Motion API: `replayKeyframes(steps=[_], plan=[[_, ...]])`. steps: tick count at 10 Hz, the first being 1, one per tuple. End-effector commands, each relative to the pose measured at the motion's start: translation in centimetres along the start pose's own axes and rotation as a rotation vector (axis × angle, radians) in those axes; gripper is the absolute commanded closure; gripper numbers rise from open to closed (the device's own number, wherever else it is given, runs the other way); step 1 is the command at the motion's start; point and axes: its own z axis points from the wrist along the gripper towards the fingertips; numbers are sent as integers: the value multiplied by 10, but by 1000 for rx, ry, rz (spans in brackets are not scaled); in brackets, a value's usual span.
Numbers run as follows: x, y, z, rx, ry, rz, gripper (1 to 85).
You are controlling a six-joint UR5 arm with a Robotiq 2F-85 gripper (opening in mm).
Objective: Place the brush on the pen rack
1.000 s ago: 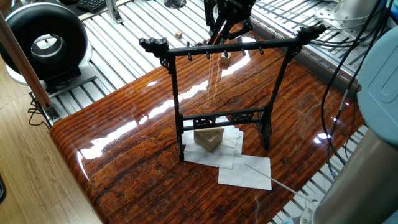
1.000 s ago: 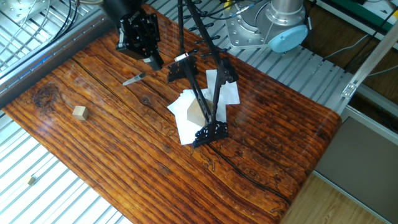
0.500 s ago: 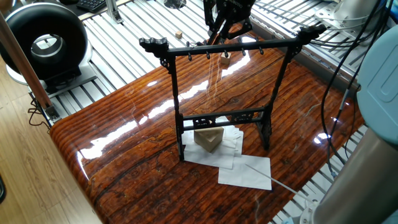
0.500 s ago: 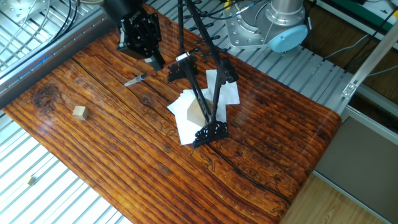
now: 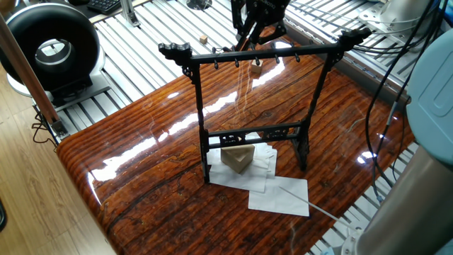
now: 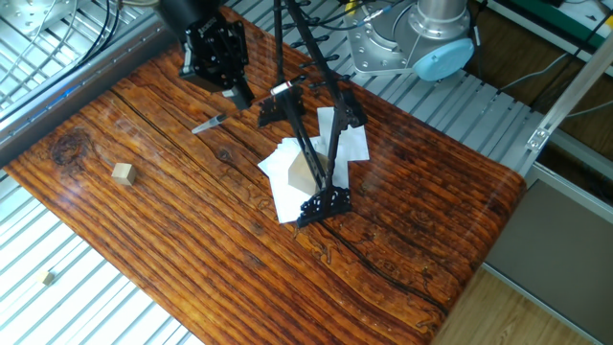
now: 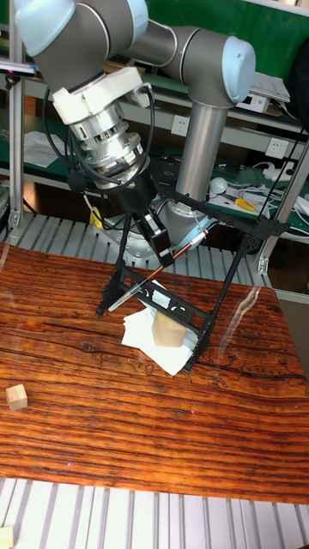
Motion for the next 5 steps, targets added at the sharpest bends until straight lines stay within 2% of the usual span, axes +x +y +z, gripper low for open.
replayKeyframes(steps=[1, 3, 5], plan=[[-4, -5, -1, 16, -14, 18, 847], [1, -6, -1, 23, 4, 30, 847], [4, -6, 2, 23, -1, 29, 847]])
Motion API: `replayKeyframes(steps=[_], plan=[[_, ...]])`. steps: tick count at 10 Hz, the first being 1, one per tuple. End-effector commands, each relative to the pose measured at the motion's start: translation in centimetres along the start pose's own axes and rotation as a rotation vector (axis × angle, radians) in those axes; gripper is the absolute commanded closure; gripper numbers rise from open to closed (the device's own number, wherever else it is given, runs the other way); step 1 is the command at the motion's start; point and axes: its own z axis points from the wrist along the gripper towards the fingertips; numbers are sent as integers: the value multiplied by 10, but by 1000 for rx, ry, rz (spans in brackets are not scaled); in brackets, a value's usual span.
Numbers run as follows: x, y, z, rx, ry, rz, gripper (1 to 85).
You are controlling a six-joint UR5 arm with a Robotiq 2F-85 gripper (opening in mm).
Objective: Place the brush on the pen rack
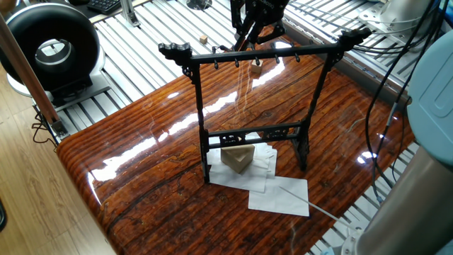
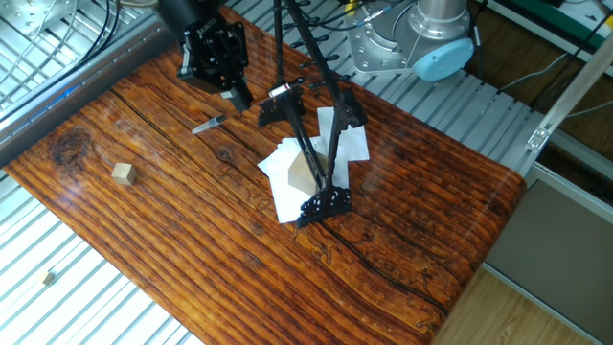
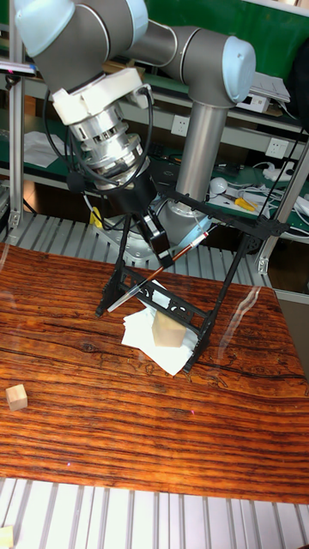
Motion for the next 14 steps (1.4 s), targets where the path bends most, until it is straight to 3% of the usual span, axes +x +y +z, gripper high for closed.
replayKeyframes(steps=[1, 14], plan=[[0, -4, 1, 12, -11, 3, 847], [1, -6, 5, 10, 6, 15, 847]])
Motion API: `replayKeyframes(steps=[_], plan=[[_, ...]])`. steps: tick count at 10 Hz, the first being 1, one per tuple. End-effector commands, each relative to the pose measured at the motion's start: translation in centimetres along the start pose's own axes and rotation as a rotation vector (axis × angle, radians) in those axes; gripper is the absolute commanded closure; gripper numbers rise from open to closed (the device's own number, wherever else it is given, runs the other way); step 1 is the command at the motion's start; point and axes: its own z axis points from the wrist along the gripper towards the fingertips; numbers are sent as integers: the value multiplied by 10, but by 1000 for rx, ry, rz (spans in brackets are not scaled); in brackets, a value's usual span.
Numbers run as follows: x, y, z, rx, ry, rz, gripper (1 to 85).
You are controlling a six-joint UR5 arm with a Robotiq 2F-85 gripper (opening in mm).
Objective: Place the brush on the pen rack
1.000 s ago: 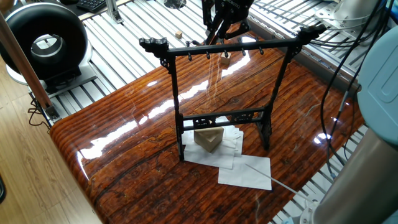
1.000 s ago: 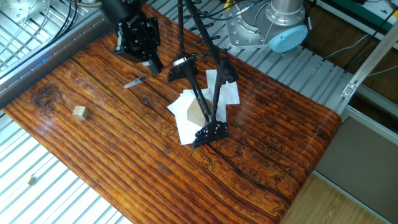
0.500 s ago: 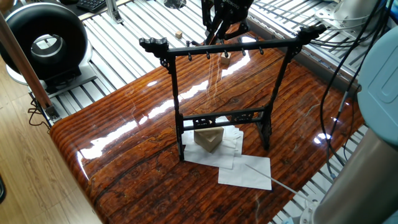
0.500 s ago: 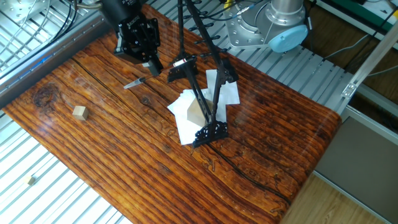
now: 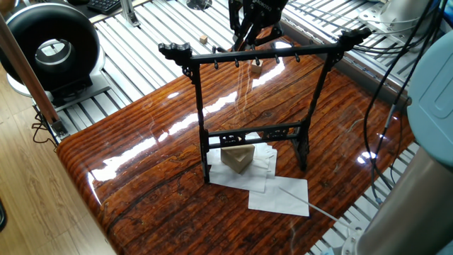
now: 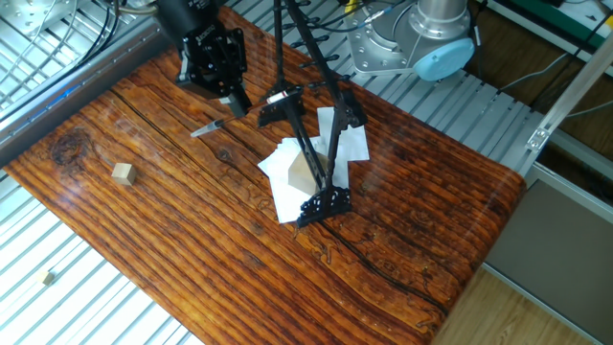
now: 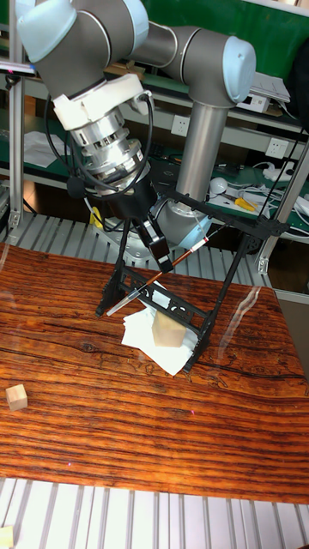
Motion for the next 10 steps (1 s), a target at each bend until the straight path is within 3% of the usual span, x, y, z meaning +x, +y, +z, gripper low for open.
replayKeyframes(steps=[1, 10], plan=[[-1, -2, 0, 5, 4, 4, 847], [-2, -1, 1, -22, 19, 36, 847]])
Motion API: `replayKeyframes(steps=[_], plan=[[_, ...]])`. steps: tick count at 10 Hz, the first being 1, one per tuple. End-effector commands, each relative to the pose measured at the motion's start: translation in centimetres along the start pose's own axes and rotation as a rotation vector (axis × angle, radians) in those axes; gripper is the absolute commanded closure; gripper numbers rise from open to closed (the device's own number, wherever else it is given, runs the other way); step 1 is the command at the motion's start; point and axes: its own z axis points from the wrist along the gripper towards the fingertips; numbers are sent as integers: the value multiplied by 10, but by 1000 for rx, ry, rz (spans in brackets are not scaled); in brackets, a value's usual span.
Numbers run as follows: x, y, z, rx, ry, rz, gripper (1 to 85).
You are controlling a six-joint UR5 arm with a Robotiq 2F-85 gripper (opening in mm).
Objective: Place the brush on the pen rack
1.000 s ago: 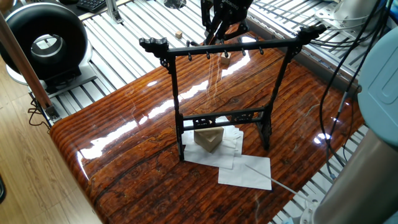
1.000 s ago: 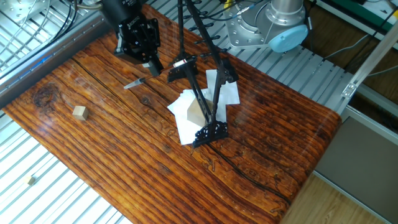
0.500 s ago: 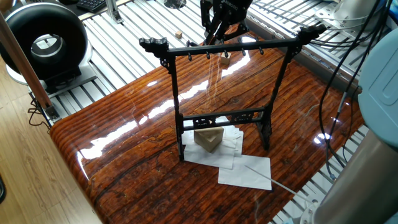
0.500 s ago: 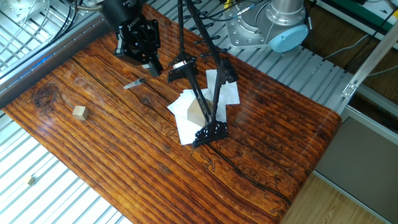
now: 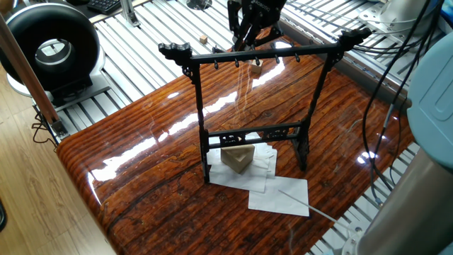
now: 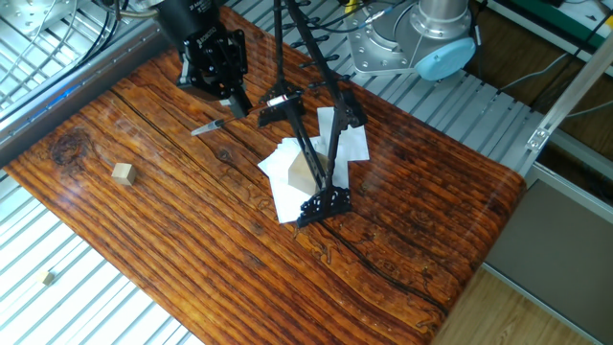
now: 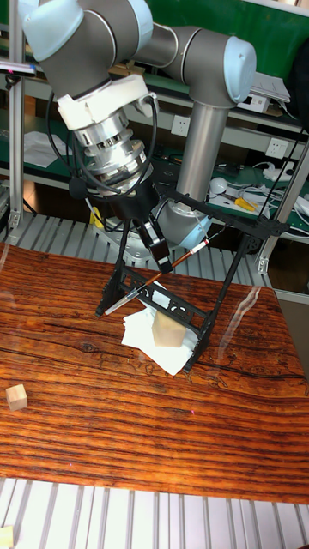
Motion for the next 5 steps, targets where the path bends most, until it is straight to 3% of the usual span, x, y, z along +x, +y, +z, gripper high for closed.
replayKeyframes(steps=[1, 5], plan=[[-3, -2, -1, -2, 0, 9, 847], [-2, 5, -2, -28, 7, 16, 847]])
